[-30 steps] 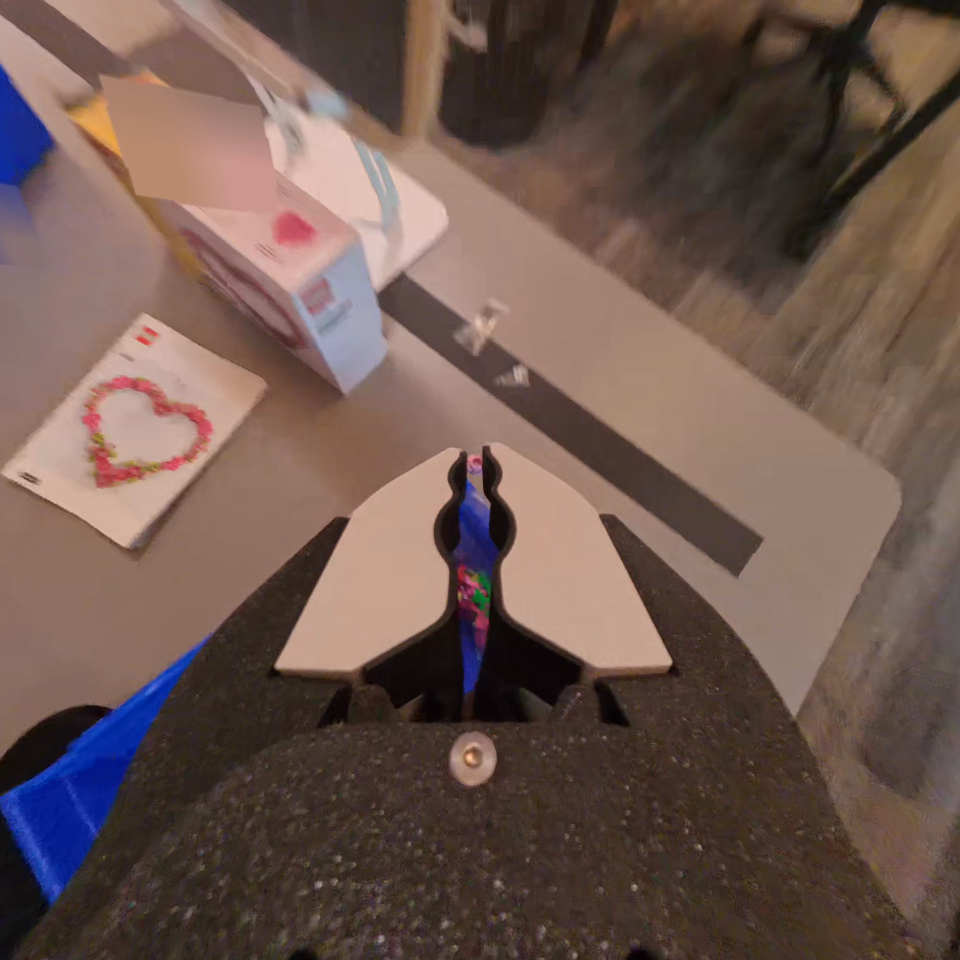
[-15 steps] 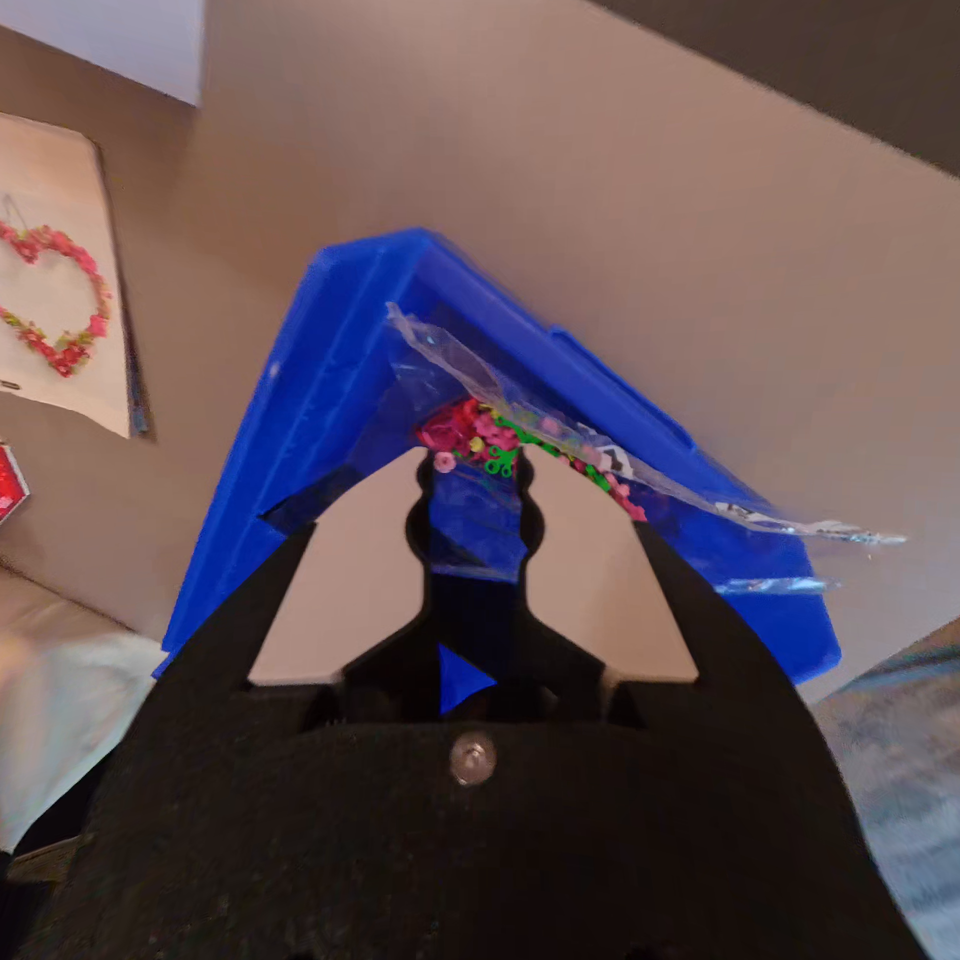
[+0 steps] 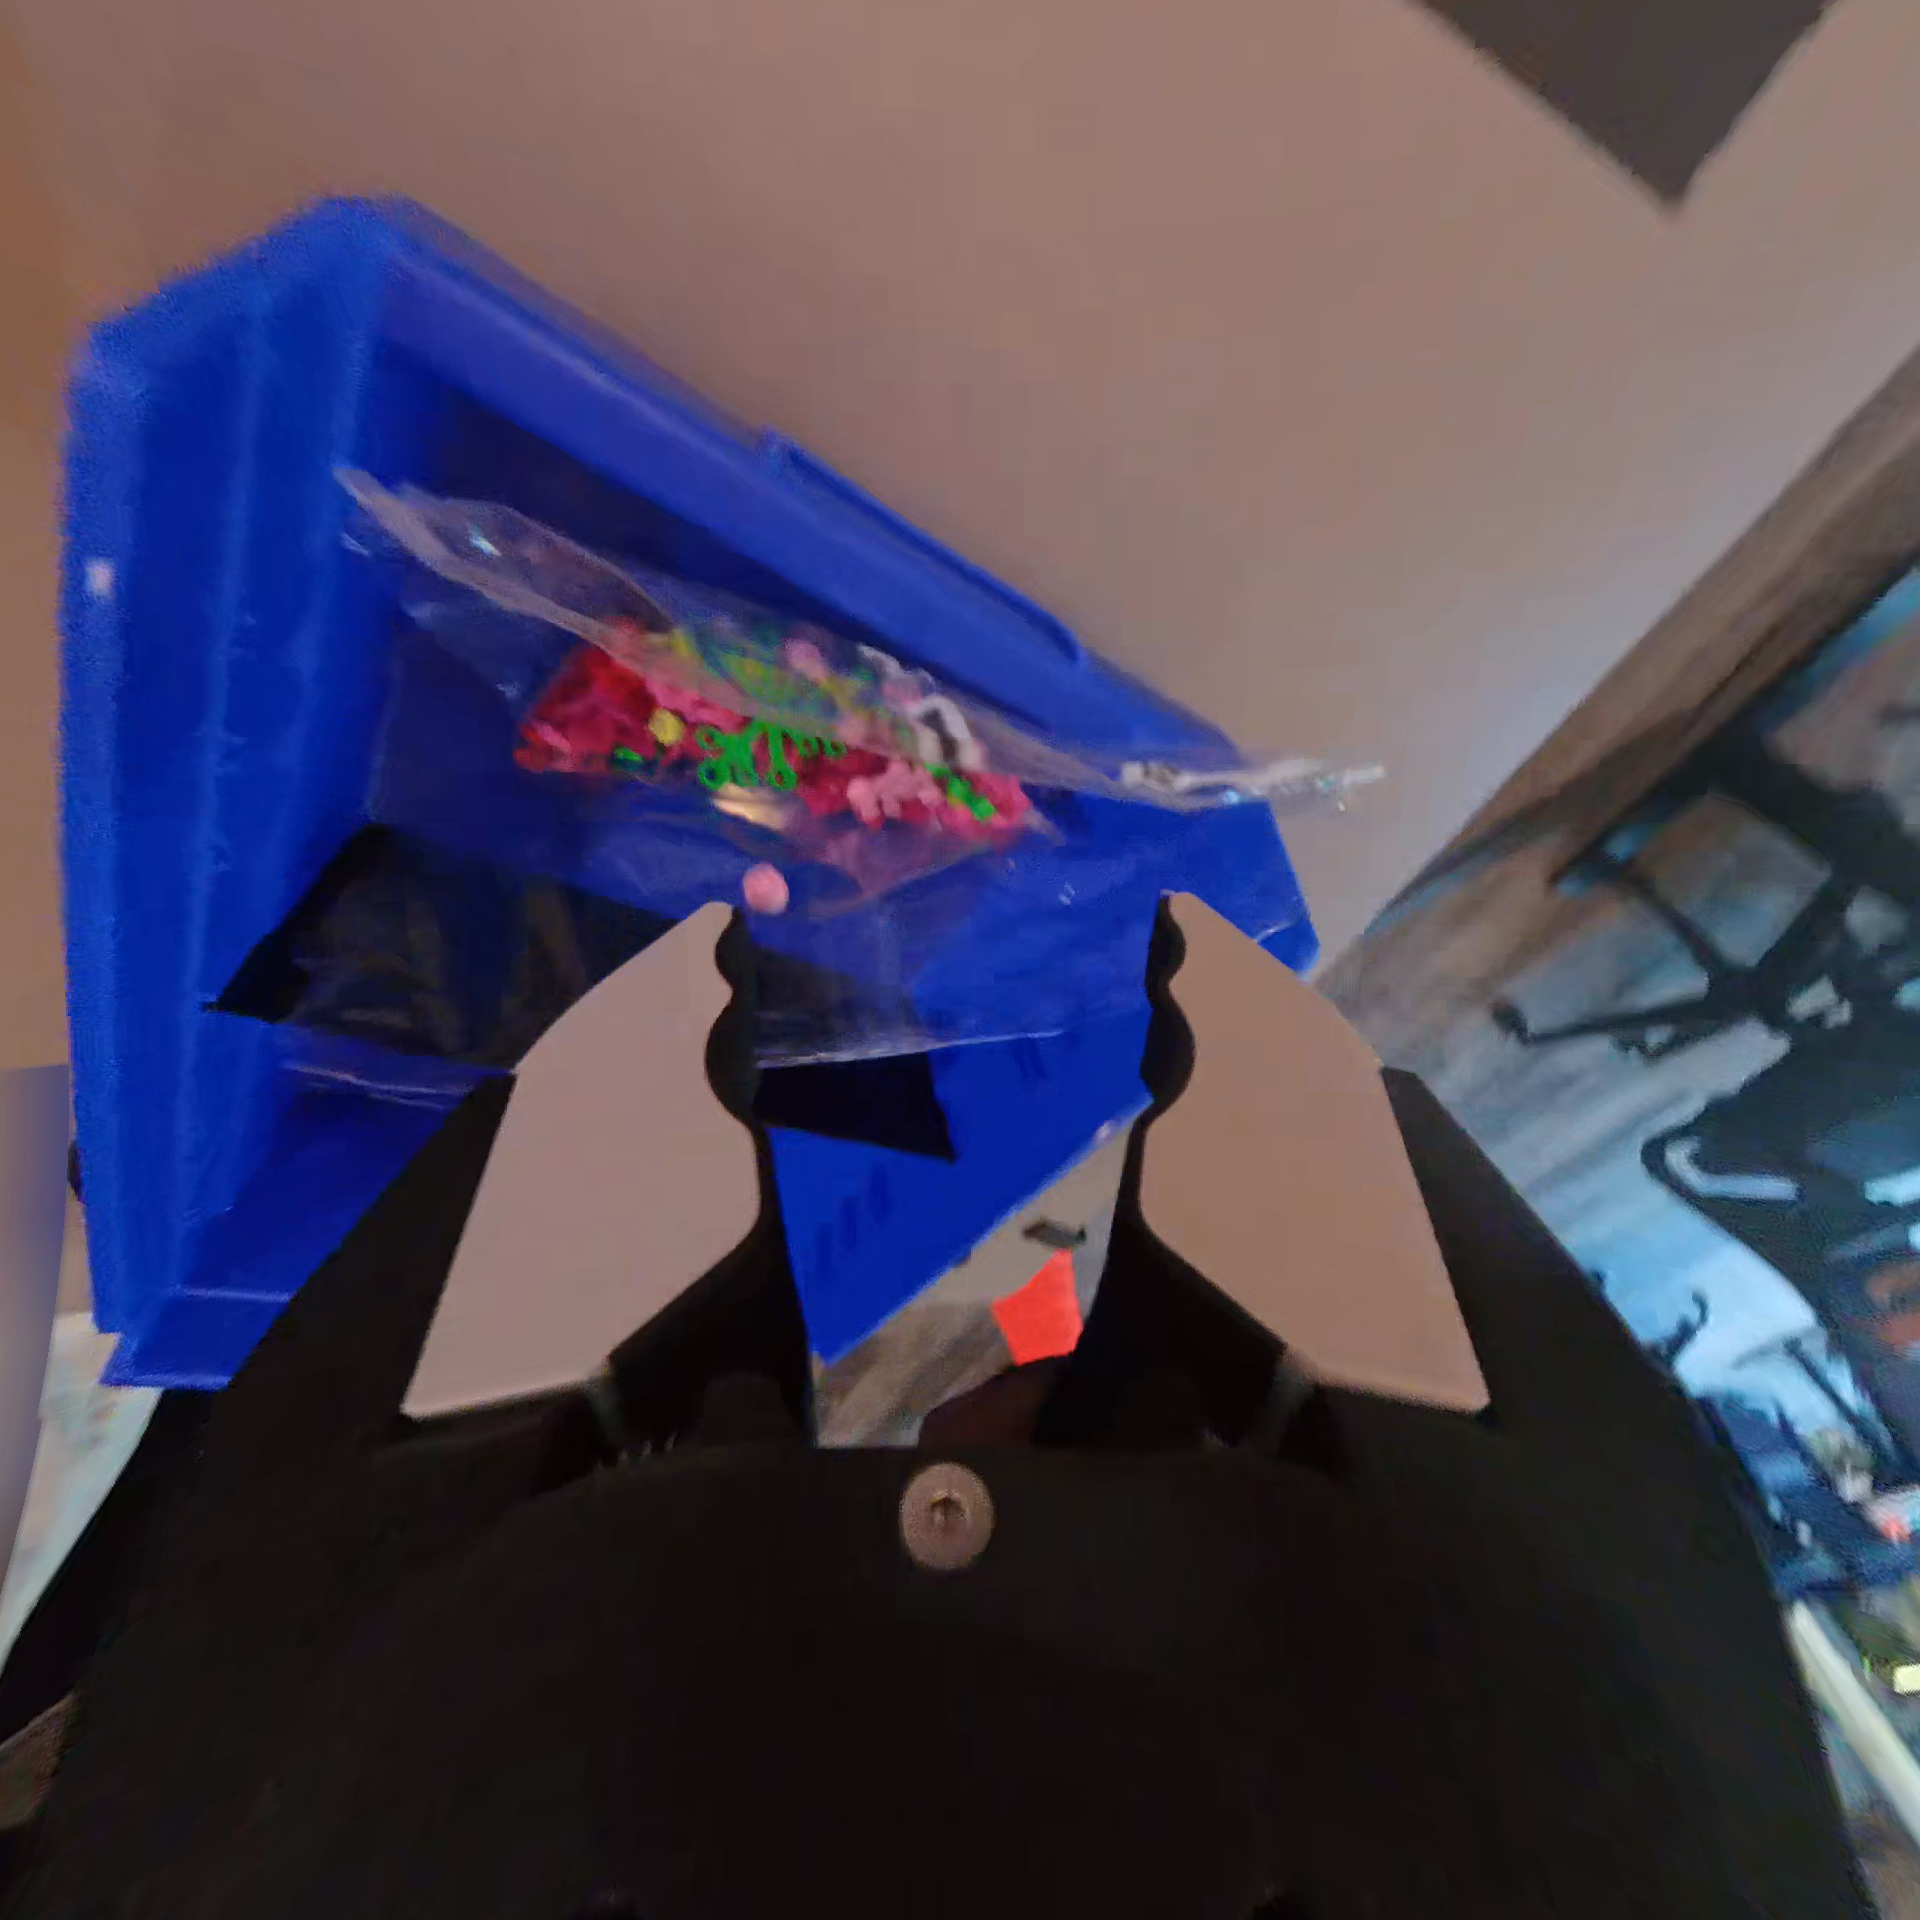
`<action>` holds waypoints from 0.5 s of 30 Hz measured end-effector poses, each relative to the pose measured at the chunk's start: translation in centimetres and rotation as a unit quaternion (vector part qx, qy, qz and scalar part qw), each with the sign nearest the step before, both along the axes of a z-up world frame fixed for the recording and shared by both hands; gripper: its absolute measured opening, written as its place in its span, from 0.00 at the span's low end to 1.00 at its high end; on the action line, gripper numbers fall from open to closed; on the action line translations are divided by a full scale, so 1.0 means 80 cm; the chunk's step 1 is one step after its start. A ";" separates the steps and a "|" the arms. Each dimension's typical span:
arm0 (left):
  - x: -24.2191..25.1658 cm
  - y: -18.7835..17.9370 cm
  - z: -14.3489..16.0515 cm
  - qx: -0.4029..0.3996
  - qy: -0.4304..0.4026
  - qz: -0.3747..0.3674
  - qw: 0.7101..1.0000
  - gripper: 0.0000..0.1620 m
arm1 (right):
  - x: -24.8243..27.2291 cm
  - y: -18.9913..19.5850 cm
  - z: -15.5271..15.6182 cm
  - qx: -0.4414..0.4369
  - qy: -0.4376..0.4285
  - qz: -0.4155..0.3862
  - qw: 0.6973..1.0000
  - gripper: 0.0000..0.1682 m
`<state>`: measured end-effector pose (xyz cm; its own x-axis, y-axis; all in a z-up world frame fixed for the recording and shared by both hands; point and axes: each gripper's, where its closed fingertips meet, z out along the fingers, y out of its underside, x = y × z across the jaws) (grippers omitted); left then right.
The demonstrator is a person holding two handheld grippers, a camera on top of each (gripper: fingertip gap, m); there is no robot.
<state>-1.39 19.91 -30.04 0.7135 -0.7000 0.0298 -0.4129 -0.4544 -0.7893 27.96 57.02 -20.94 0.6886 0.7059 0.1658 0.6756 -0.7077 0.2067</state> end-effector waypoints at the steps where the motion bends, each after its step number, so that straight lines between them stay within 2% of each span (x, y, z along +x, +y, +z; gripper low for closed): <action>1: 0.000 0.000 0.000 0.000 0.000 0.000 1.000 0.03 | 0.007 0.000 0.005 0.001 -0.015 -0.011 1.000 0.46; 2: 0.000 0.000 0.000 0.001 0.001 0.000 1.000 0.06 | 0.014 0.003 0.011 0.006 -0.027 -0.021 0.999 0.46; 4: 0.000 0.000 0.000 0.003 0.003 -0.001 1.000 0.03 | 0.027 0.008 0.022 0.019 -0.053 -0.035 0.998 0.45; 5: 0.000 0.000 0.000 0.004 0.004 -0.001 1.000 0.06 | 0.031 0.011 0.027 0.024 -0.059 -0.040 0.997 0.45; 6: 0.000 0.000 0.000 0.006 0.006 -0.001 1.000 0.04 | 0.032 0.013 0.030 0.029 -0.057 -0.042 0.997 0.45; 8: 0.000 -0.001 0.000 0.008 0.008 -0.002 1.000 0.03 | 0.021 0.026 0.037 0.064 -0.022 -0.028 0.997 0.41; 10: 0.000 -0.001 0.000 0.008 0.007 -0.003 1.000 0.04 | -0.009 0.039 0.051 0.133 0.052 0.008 0.990 0.34; 11: 0.001 -0.002 0.000 0.006 0.005 -0.005 1.000 0.04 | -0.034 0.040 0.063 0.176 0.103 0.038 0.978 0.31; 13: 0.002 -0.002 0.002 0.005 -0.003 -0.008 1.000 0.05 | -0.100 0.015 0.095 0.261 0.230 0.118 0.930 0.30; 15: 0.001 -0.002 0.006 0.007 -0.012 -0.008 1.000 0.05 | -0.181 -0.070 0.118 0.285 0.374 0.237 0.850 0.29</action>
